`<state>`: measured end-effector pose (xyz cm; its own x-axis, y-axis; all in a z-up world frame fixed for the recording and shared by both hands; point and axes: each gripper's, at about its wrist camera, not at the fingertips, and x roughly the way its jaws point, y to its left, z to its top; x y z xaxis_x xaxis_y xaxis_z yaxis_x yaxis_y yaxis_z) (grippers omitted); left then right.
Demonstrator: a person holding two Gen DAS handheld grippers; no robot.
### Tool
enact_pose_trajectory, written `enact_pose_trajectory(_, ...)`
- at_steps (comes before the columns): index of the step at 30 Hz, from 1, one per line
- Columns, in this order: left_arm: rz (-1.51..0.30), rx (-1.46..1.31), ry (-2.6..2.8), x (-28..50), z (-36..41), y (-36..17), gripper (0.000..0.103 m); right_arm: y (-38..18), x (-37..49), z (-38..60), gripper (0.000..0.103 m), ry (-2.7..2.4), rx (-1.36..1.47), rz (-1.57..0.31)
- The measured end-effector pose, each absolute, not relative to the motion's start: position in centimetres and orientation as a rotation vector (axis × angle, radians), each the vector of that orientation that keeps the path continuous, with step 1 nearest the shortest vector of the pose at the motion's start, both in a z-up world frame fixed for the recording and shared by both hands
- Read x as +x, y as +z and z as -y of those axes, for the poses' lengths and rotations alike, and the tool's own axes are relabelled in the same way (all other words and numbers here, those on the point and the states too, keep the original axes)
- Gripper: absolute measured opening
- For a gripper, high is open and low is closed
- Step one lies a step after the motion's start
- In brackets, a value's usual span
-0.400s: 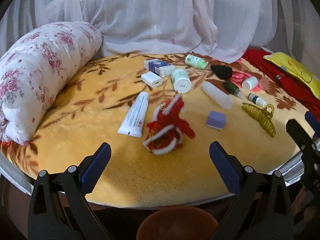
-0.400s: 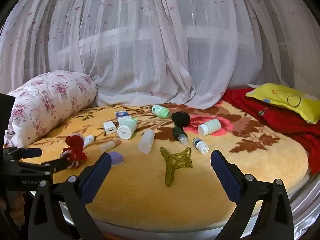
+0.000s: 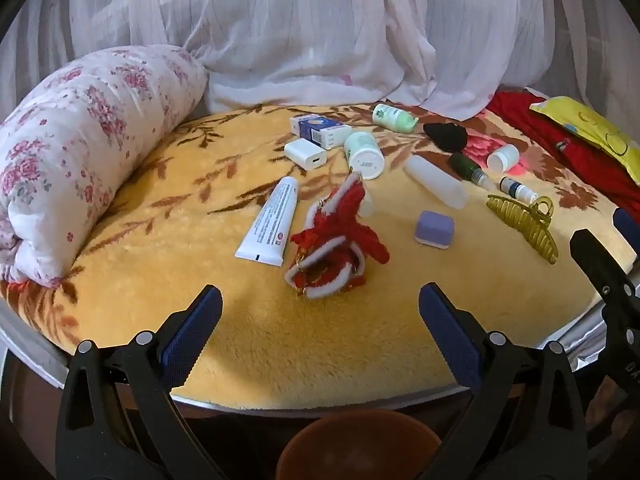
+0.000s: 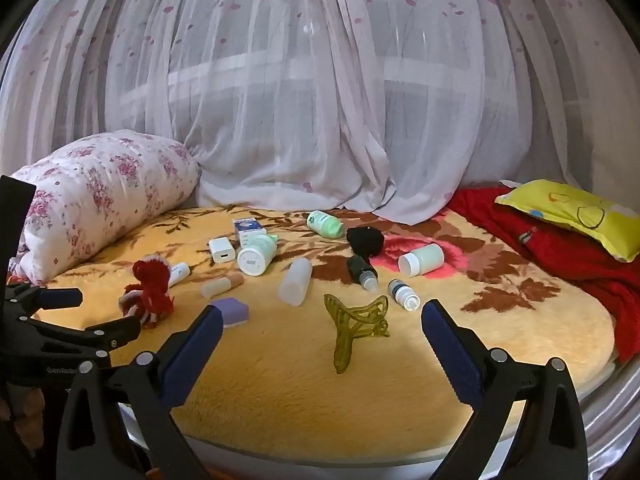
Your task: Collect trash
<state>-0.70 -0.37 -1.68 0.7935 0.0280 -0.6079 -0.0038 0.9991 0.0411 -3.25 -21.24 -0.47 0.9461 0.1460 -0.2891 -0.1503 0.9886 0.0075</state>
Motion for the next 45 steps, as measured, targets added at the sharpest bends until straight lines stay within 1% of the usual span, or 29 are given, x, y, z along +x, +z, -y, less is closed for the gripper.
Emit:
enact_pose_trajectory(14, -0.681, 0.026, 0.019, -0.3, 0.0, -1.4, 0.096, -1.4, -3.2, 20.5, 0.098, 0.148, 0.004, -0.315)
enact_pose_trajectory(45, -0.700, 0.009, 0.022, -0.1, 0.5, -1.7, 0.096, -1.3, -3.0, 20.4, 0.098, 0.151, 0.007, -0.324)
